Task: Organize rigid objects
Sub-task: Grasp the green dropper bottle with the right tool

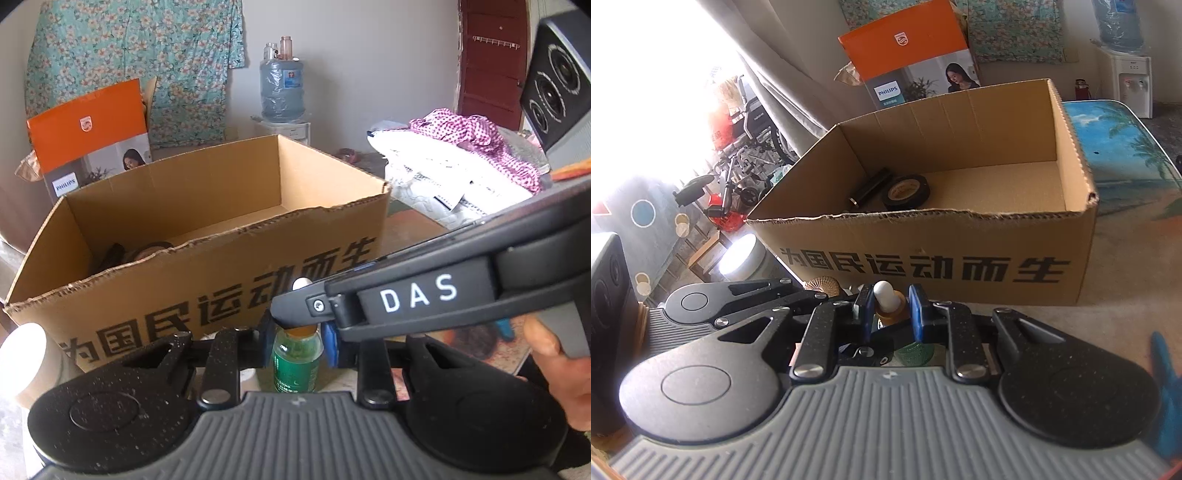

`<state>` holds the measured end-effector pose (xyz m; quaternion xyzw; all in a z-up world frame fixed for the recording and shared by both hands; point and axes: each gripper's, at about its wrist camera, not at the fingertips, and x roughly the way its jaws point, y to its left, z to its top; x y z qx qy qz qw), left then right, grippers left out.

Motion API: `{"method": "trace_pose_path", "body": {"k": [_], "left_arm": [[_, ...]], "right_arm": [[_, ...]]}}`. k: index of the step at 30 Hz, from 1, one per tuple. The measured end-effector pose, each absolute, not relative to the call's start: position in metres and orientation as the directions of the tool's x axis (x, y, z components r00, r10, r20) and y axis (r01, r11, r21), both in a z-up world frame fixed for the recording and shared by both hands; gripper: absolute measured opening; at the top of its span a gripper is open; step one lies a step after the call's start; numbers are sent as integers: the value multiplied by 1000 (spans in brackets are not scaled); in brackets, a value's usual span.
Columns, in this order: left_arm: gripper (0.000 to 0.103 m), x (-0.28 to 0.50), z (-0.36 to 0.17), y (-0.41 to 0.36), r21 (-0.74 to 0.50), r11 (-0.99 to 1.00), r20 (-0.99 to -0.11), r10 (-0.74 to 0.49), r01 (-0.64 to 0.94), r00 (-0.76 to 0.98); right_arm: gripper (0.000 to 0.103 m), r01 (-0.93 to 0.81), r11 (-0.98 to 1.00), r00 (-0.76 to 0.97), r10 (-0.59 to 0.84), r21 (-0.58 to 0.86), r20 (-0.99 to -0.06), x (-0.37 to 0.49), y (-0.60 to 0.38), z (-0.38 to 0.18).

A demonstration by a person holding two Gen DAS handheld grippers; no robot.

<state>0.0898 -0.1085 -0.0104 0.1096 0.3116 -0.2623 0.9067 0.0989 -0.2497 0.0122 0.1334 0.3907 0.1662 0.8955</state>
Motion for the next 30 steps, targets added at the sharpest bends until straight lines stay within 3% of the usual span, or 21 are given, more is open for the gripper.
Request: {"method": "trace_pose_path", "body": {"k": [15, 20, 30], "left_arm": [[28, 64, -12, -119, -24, 796, -622, -486, 605, 615], [35, 63, -18, -123, 0, 792, -629, -474, 610, 616], [36, 74, -42, -136, 44, 786, -677, -430, 616, 597]], "right_arm": [[19, -183, 922, 624, 377, 342, -684, 63, -271, 19], [19, -176, 918, 627, 383, 355, -678, 63, -275, 20], [22, -195, 909, 613, 407, 369, -677, 66, -276, 19]]}}
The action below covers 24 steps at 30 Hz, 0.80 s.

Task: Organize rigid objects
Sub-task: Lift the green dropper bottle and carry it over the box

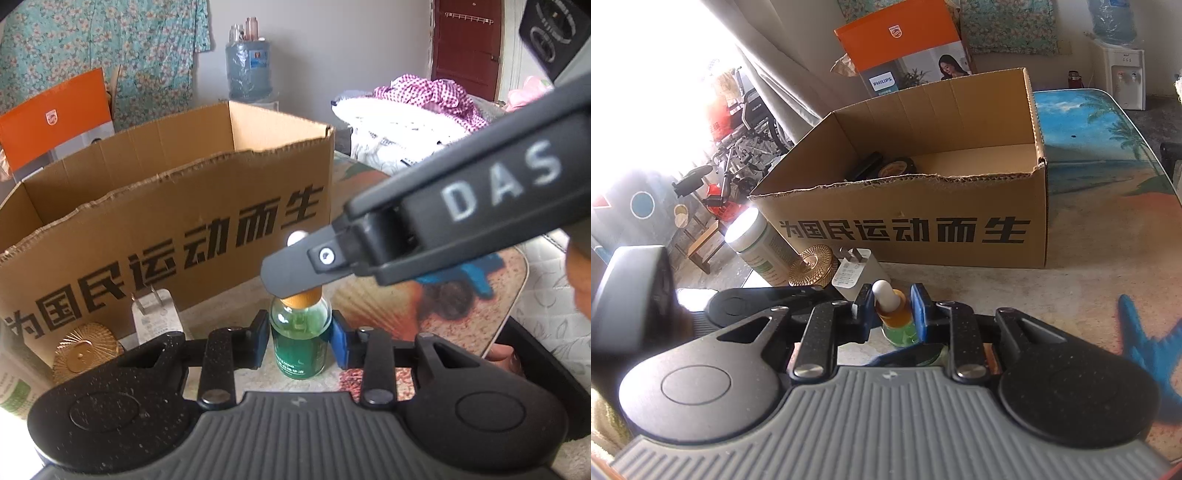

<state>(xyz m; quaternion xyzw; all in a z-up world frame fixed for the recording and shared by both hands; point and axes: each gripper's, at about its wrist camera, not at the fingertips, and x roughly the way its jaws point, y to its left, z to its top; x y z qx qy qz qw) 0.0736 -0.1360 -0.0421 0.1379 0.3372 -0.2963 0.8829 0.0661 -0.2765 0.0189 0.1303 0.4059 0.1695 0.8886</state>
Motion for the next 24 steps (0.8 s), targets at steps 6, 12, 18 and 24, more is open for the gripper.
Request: {"method": "trace_pose_path", "body": {"k": [6, 12, 18, 24], "left_arm": [[34, 80, -49, -136, 29, 787, -693, -428, 616, 580], [33, 86, -51, -135, 19, 788, -694, -433, 616, 575], [33, 88, -48, -134, 7, 789, -693, -438, 614, 572], [33, 84, -27, -121, 3, 797, -665, -449, 604, 597]], "right_arm": [[24, -208, 906, 597, 415, 368, -686, 70, -273, 17], [25, -211, 909, 587, 412, 359, -697, 75, -271, 13], [21, -220, 917, 594, 395, 332, -700, 75, -268, 15], [21, -258, 917, 615, 399, 305, -680, 71, -261, 34]]}}
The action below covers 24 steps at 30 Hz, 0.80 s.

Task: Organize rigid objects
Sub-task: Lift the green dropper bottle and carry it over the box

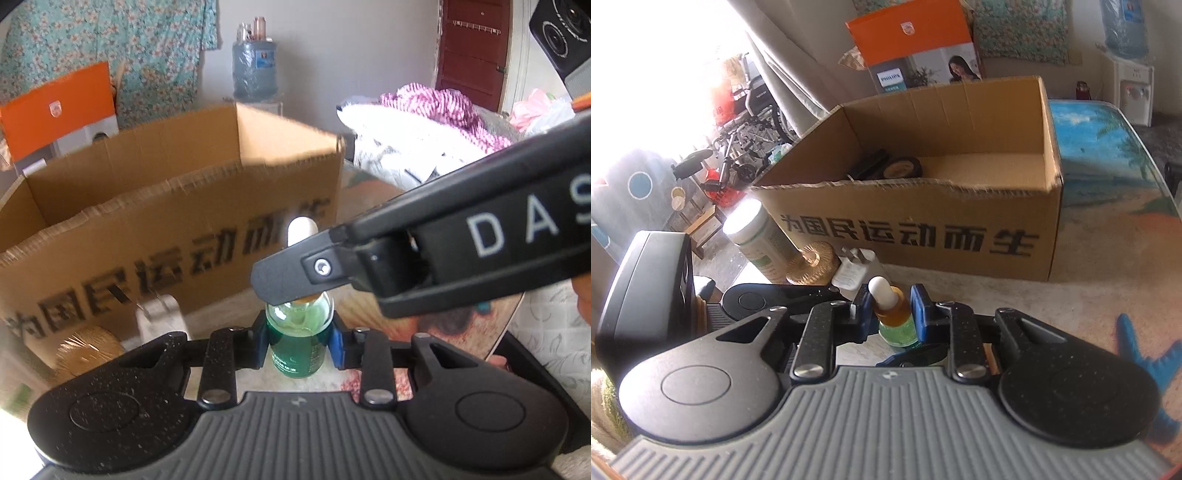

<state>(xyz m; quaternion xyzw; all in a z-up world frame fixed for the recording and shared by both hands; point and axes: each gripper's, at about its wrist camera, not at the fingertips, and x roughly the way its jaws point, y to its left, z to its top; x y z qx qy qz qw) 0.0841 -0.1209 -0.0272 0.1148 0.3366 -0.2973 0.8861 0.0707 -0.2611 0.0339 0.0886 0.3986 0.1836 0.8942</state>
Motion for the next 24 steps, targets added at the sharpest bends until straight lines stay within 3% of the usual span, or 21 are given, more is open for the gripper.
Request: {"method": "trace_pose_path", "body": {"k": [10, 16, 24], "left_arm": [[33, 122, 62, -92, -44, 848, -575, -454, 529, 681], [33, 195, 70, -90, -155, 881, -630, -437, 448, 642], [33, 287, 38, -96, -233, 907, -725, -403, 352, 559]], "right_arm": [[21, -443, 865, 665, 494, 237, -561, 108, -251, 122], [21, -457, 845, 613, 524, 276, -591, 190, -256, 138], [21, -400, 842, 527, 534, 360, -662, 296, -270, 98]]}}
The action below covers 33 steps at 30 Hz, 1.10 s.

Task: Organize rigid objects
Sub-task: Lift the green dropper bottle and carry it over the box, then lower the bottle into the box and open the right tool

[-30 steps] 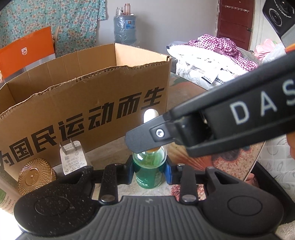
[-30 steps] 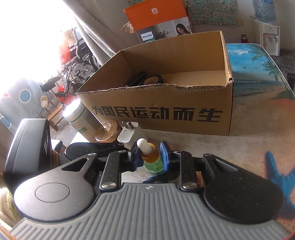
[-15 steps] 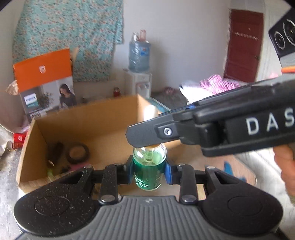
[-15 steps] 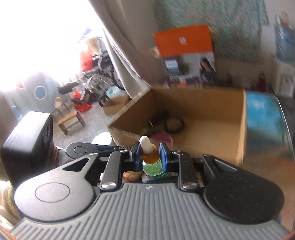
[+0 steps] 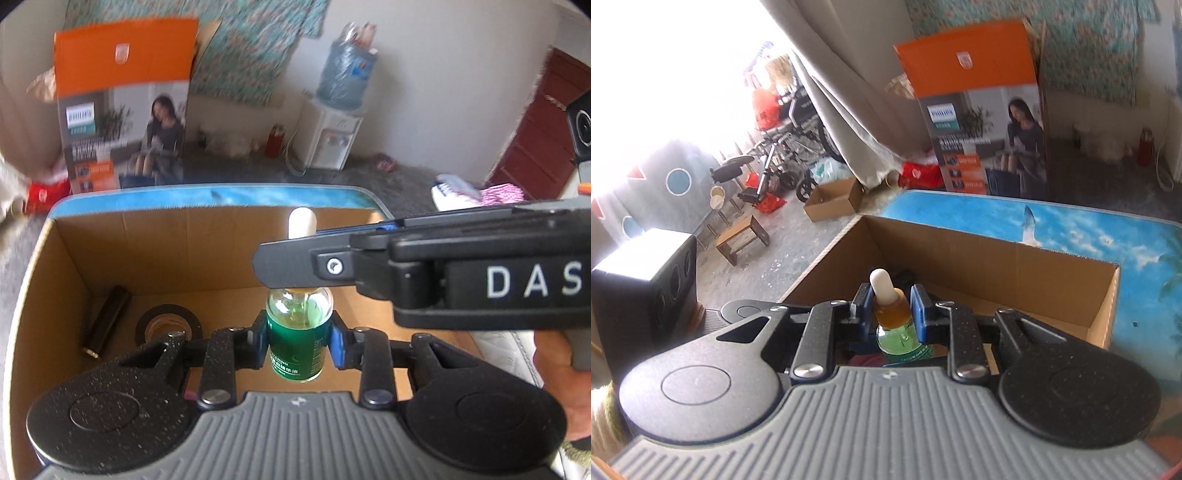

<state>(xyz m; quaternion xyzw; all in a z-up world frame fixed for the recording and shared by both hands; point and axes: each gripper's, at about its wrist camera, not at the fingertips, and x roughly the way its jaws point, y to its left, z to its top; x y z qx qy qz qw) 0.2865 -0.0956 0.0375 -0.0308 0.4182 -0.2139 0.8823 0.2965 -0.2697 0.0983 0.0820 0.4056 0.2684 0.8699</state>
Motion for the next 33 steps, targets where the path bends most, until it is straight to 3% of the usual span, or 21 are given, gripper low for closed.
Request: {"method": "trace_pose_path", "body": {"k": [7, 10, 22, 33], "left_arm": [[33, 326, 10, -94, -253, 925, -776, -369, 284, 512], [42, 336, 6, -90, -290, 920, -791, -386, 265, 475], [47, 329, 7, -93, -266, 922, -795, -375, 283, 477], [70, 277, 48, -94, -195, 921, -726, -367, 339, 581]], "right_arm": [[21, -371, 853, 495, 516, 367, -699, 350, -268, 54], [21, -364, 863, 486, 497, 350, -719, 361, -264, 39], [23, -358, 889, 456, 434, 287, -776, 372, -252, 9], [44, -291, 904, 569, 426, 312, -703, 322, -274, 54]]}}
